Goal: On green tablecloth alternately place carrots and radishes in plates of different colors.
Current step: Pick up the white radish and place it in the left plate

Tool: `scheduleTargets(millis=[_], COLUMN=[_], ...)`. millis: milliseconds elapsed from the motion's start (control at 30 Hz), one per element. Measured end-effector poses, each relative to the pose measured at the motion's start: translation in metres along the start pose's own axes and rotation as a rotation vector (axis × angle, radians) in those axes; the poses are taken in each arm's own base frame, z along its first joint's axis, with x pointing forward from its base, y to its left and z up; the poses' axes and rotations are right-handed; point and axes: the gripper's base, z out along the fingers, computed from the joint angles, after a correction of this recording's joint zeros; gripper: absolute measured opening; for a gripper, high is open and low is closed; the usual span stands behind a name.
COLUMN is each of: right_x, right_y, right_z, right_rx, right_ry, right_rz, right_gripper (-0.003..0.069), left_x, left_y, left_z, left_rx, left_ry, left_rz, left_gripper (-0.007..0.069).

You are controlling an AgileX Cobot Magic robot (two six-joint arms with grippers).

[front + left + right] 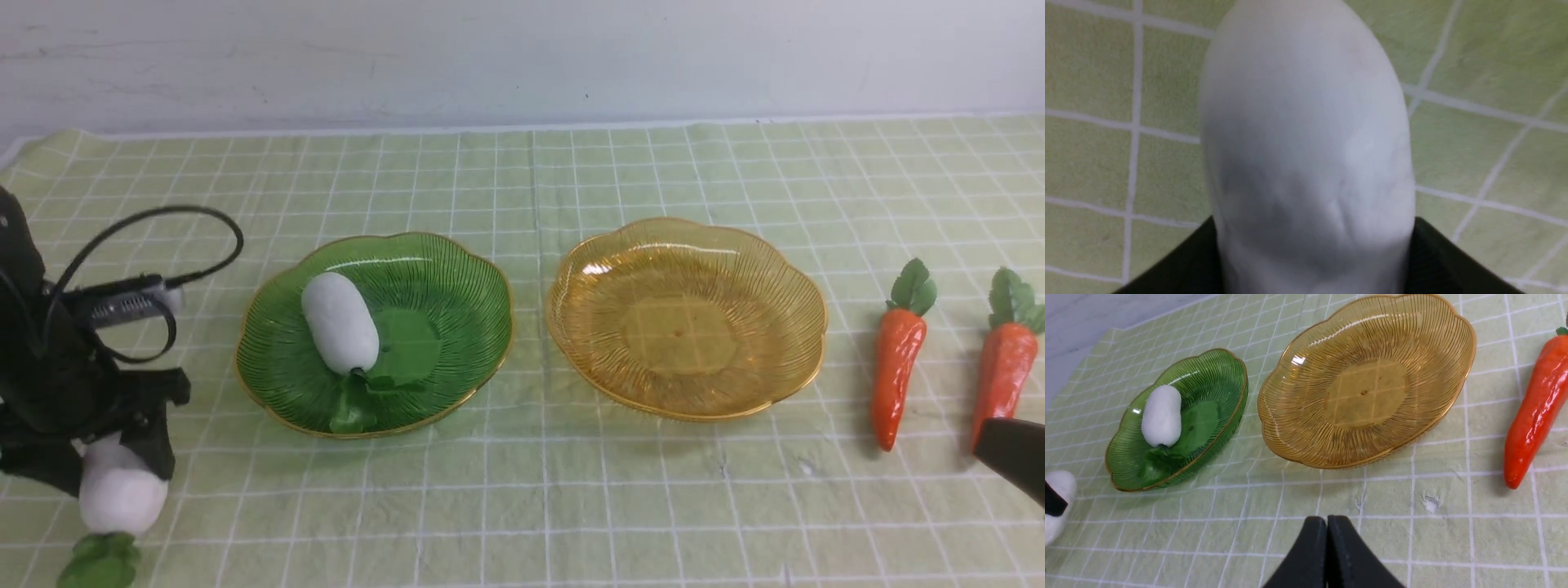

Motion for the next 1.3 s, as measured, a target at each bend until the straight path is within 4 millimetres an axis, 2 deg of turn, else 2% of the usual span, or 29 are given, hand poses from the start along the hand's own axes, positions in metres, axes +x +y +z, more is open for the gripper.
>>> scheduleTargets(millis=[67, 133, 167, 200, 233, 333, 400, 467, 667, 767, 900, 933, 967, 1033, 1100, 1133, 1233, 1300], right_x=[-0.002, -0.008, -0.009, -0.015, -0.023, -0.034, -0.037, -0.037, -0.035, -0.037, -0.056, -0.066, -0.067, -0.081, -0.096, -0.099, -0.110, -0.112], right_y=[0.001, 0.003, 0.003, 0.004, 0.005, 0.006, 0.004, 0.002, -0.004, -0.006, -0.016, -0.019, -0.021, -0.029, -0.040, -0.040, -0.056, -0.068], right_z=[-0.001, -0.002, -0.001, -0.002, 0.000, 0.006, 0.013, 0.018, 0.030, 0.034, 0.048, 0.052, 0.054, 0.063, 0.077, 0.077, 0.104, 0.127], right_rx=[0.000, 0.004, 0.005, 0.010, 0.016, 0.013, 0.011, 0.013, 0.024, 0.039, 0.141, 0.180, 0.196, 0.270, 0.357, 0.363, 0.444, 0.464], right_ry=[0.003, -0.004, -0.003, -0.007, 0.006, 0.053, 0.093, 0.122, 0.192, 0.231, 0.309, 0.320, 0.330, 0.355, 0.379, 0.376, 0.441, 0.492], right_rz=[-0.013, -0.034, -0.035, -0.053, -0.067, -0.076, -0.069, -0.058, -0.020, -0.017, -0.002, 0.004, 0.009, 0.021, 0.026, 0.029, 0.054, 0.075], right_gripper=[-0.0014, -0.0014, -0.0014, -0.0014, -0.0014, -0.0014, -0.0014, -0.0014, -0.0014, -0.0014, -0.0014, -0.0014, -0.0014, -0.0014, -0.0008, -0.0006, 0.0032, 0.0090], left_x=[-0.005, -0.010, -0.011, -0.012, -0.014, -0.021, -0.026, -0.032, -0.043, -0.044, -0.042, -0.040, -0.040, -0.037, -0.033, -0.033, -0.018, 0.001], left_y=[-0.017, -0.045, -0.049, -0.064, -0.093, -0.130, -0.152, -0.166, -0.178, -0.178, -0.178, -0.178, -0.178, -0.178, -0.178, -0.178, -0.172, -0.164], left_z=[-0.020, -0.043, -0.047, -0.057, -0.069, -0.072, -0.061, -0.044, -0.010, -0.007, -0.011, -0.016, -0.017, -0.030, -0.046, -0.046, -0.075, -0.101], left_rx=[0.044, 0.106, 0.118, 0.149, 0.195, 0.234, 0.247, 0.256, 0.264, 0.264, 0.263, 0.263, 0.264, 0.264, 0.258, 0.255, 0.219, 0.205], left_ry=[-0.047, -0.123, -0.137, -0.174, -0.245, -0.353, -0.399, -0.410, -0.392, -0.389, -0.366, -0.358, -0.355, -0.343, -0.331, -0.326, -0.285, -0.276], left_rz=[0.068, 0.166, 0.175, 0.227, 0.311, 0.394, 0.427, 0.405, 0.330, 0.319, 0.323, 0.329, 0.330, 0.352, 0.380, 0.382, 0.430, 0.458], left_gripper=[0.0458, 0.0458, 0.0458, 0.0458, 0.0458, 0.0458, 0.0458, 0.0458, 0.0458, 0.0478, 0.0558, 0.0568, 0.0571, 0.0561, 0.0511, 0.0503, 0.0267, 0.0073])
